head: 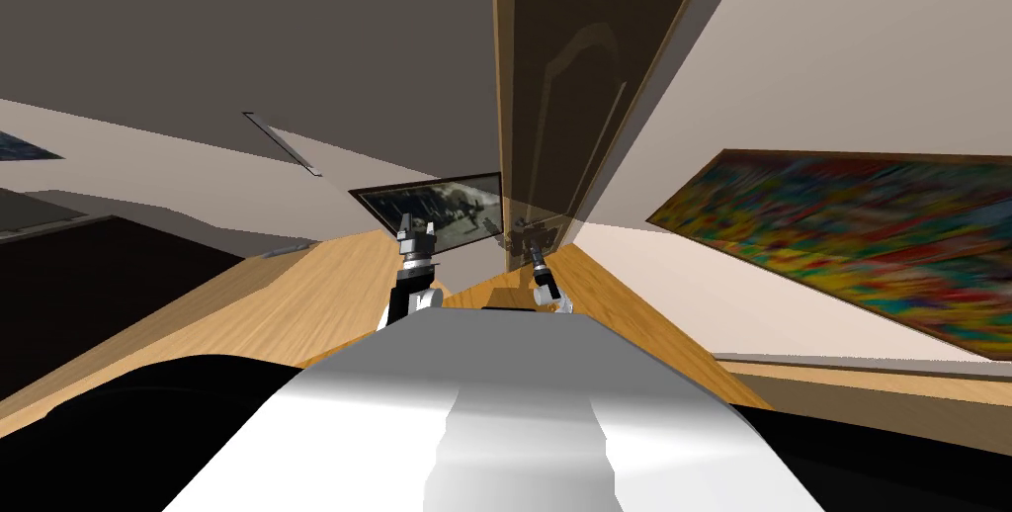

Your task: Push the door open

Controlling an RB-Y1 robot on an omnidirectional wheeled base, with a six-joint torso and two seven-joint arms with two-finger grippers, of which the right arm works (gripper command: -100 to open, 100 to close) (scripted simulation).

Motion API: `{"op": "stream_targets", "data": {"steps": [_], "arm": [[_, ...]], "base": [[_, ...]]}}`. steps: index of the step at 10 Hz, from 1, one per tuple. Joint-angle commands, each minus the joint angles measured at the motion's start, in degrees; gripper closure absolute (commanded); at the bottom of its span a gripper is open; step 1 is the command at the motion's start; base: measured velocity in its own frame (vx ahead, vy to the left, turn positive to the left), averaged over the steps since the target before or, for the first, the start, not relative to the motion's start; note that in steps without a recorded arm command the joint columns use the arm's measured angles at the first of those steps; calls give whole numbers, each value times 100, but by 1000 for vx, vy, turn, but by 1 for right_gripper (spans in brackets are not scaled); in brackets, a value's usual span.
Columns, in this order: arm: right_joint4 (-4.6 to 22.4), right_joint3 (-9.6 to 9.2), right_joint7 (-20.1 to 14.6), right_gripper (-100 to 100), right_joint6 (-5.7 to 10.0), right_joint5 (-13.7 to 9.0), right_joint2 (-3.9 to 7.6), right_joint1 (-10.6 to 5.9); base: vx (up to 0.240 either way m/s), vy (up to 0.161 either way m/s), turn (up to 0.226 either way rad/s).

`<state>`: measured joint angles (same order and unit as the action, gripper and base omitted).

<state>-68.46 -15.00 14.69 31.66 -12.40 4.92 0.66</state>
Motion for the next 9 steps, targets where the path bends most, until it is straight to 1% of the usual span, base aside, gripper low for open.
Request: {"op": "stream_targets", "data": {"steps": [1,2,3,4,7,9], "arm": [[160,-31,23,-100,41,-27,-26,-73],[230,-50,40,-100,49,-43,-42,-104],[368,-88,74,-100,66,-74,-73,-166],[506,-126,108,-100,82,-105,-104,-229],[759,-196,171,-100,113,-162,-175,-344],[997,-261,230,-100,141,-215,-252,-451]], "base": [[47,-79,75],[46,-75,78],[54,-126,133],[70,-167,166],[70,-160,102],[83,-139,122]]}}
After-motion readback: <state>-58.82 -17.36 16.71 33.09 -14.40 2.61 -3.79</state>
